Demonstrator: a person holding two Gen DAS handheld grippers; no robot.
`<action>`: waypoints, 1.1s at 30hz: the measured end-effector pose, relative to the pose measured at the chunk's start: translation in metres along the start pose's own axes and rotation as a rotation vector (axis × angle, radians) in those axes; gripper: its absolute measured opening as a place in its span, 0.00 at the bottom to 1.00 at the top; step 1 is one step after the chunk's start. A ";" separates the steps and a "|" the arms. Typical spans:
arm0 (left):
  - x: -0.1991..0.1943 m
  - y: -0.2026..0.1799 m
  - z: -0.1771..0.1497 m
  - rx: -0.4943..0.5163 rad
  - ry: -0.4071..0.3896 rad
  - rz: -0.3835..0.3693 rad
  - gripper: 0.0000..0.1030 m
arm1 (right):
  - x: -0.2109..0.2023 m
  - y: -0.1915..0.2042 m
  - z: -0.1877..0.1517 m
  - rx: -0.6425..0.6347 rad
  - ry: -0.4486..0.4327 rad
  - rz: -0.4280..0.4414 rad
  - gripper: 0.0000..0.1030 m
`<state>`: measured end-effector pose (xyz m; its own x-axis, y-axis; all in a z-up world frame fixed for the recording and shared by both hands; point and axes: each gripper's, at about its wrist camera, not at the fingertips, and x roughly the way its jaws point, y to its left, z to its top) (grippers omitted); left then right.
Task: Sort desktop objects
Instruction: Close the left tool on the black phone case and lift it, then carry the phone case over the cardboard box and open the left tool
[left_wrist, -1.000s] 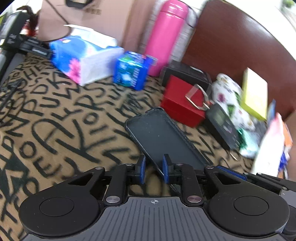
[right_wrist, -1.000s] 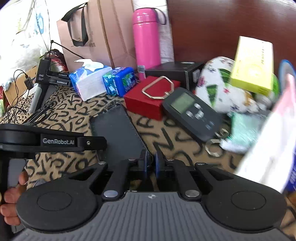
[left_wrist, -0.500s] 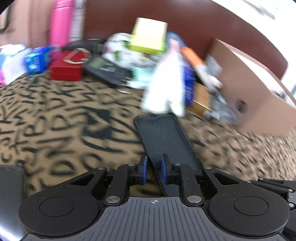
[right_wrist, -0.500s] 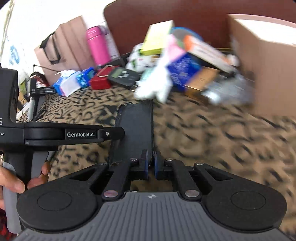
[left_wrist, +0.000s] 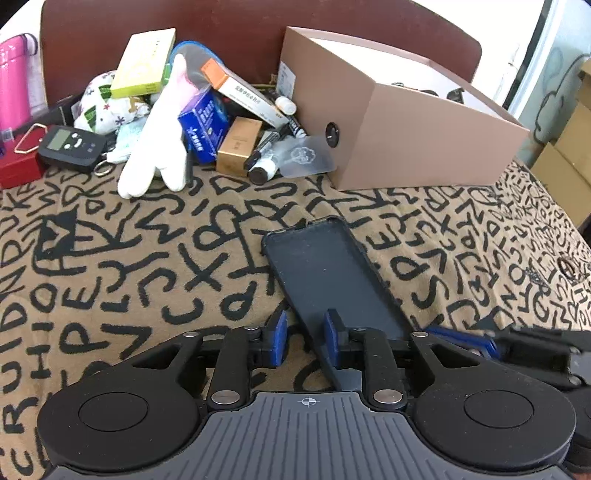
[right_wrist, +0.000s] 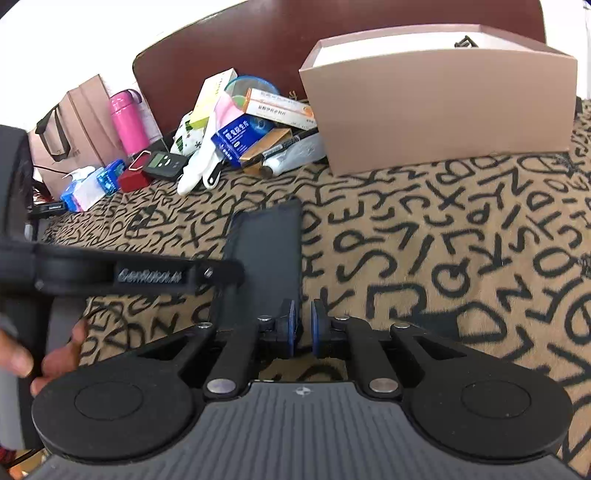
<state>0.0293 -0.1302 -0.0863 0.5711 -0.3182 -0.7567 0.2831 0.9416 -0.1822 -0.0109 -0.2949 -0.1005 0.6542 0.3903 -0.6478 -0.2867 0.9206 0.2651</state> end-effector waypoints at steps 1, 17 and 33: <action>-0.001 0.001 0.000 -0.006 0.003 -0.001 0.37 | 0.003 0.002 0.002 -0.013 -0.004 -0.001 0.11; 0.006 -0.009 0.006 -0.009 0.008 0.021 0.20 | 0.019 -0.004 0.018 -0.008 -0.020 0.005 0.08; -0.036 -0.061 0.102 0.036 -0.235 -0.074 0.12 | -0.055 -0.027 0.096 -0.039 -0.321 -0.040 0.05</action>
<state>0.0696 -0.1875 0.0164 0.7099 -0.4067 -0.5749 0.3554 0.9117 -0.2061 0.0278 -0.3402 -0.0037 0.8510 0.3433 -0.3973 -0.2788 0.9366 0.2122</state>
